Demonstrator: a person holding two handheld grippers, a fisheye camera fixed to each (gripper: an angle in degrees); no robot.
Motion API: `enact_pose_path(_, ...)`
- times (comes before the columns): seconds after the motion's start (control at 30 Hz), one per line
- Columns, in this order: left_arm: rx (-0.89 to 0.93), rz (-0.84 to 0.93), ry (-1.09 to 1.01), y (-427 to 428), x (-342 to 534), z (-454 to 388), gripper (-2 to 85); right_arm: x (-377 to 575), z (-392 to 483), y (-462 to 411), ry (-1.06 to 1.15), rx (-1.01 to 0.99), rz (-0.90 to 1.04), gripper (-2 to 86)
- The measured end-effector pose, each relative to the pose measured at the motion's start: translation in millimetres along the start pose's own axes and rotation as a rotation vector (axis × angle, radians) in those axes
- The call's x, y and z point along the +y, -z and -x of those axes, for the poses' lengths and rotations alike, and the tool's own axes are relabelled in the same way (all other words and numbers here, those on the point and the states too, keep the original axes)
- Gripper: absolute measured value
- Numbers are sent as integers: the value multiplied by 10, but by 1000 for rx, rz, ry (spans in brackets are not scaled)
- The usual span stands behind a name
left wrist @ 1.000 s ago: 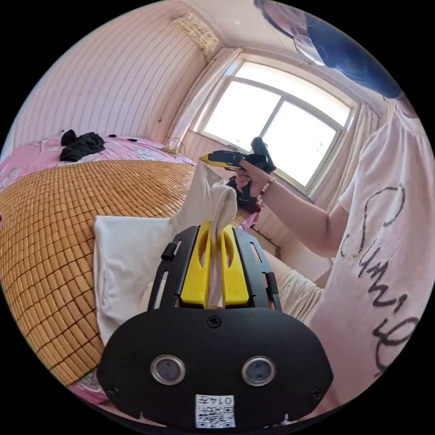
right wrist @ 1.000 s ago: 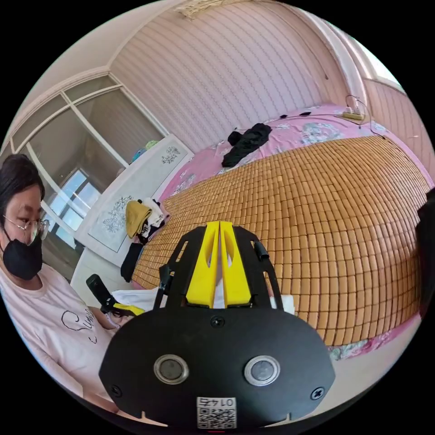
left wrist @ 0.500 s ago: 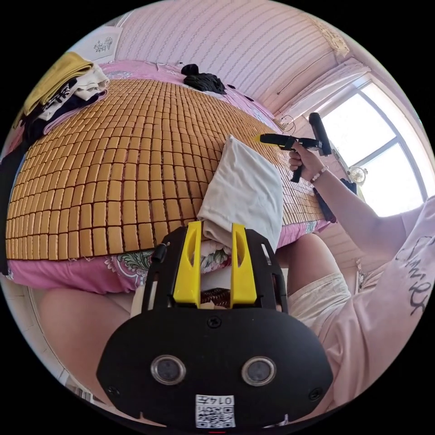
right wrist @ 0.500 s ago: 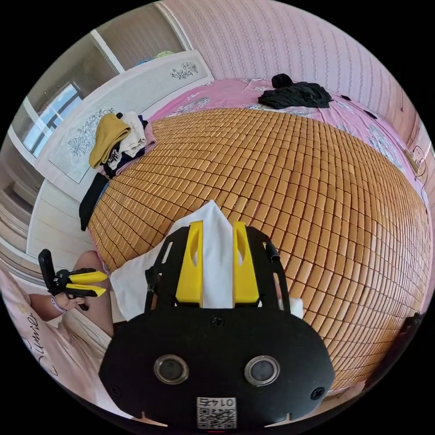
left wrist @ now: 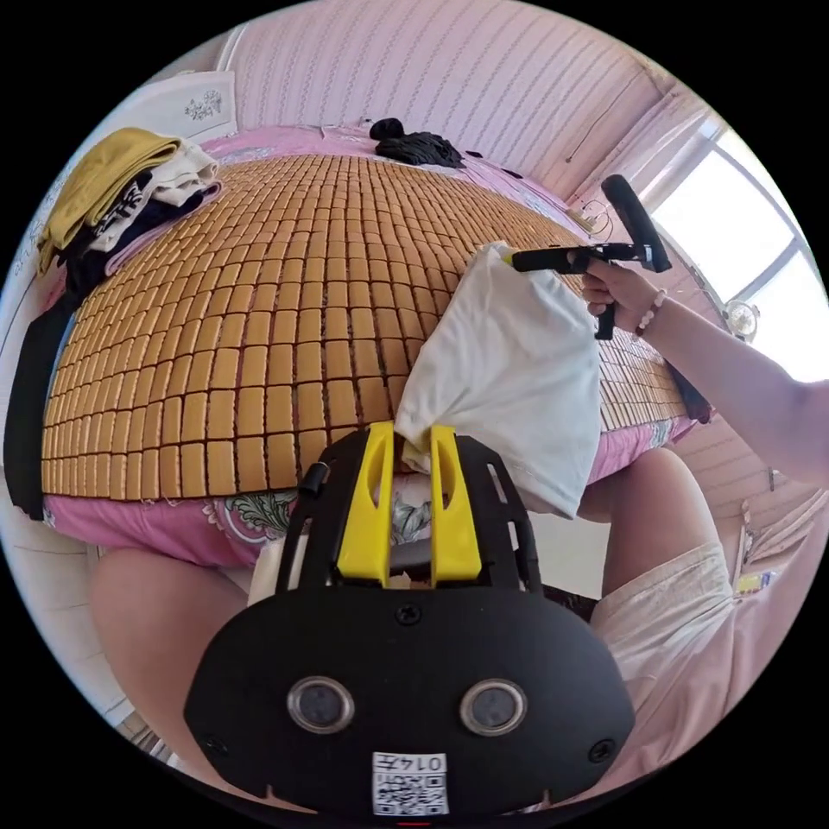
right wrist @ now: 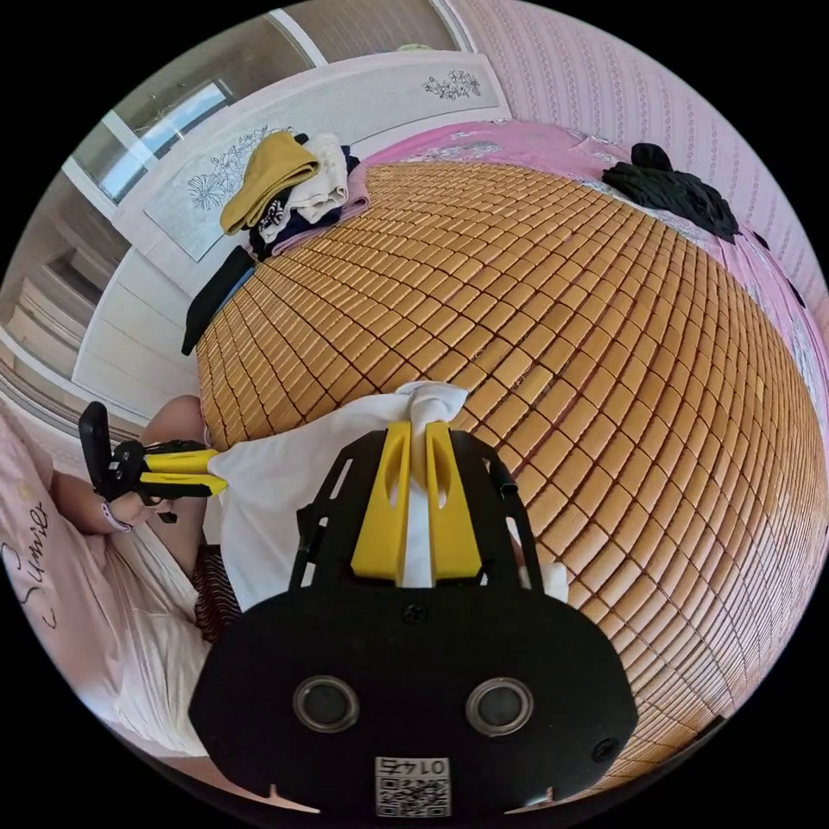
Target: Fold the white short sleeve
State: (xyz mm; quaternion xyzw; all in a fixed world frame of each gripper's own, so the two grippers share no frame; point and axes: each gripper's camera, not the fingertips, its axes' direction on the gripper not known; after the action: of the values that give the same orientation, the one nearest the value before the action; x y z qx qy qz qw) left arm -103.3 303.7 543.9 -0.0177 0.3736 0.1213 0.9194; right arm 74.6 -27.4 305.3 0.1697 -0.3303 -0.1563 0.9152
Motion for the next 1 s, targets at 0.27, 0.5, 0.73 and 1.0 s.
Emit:
enact_pose_path(0.27,-1,-106,-391,455,86,-648,3,1040,814,1611,-70,45,-333,17)
enact_pose_path(0.5,146,-319,-694,1211,170,-1507,-3,2276,1433,3086,-326,215,-653,16)
enact_pose_path(0.73,469,-349,-859,1158,-329,-2686,-5,3037,1833,4643,-337,546,-776,14)
enact_pose_path(1.0,773,-357,-989,561,-1321,-4461,-7,3304,1240,6446,-361,809,-729,12)
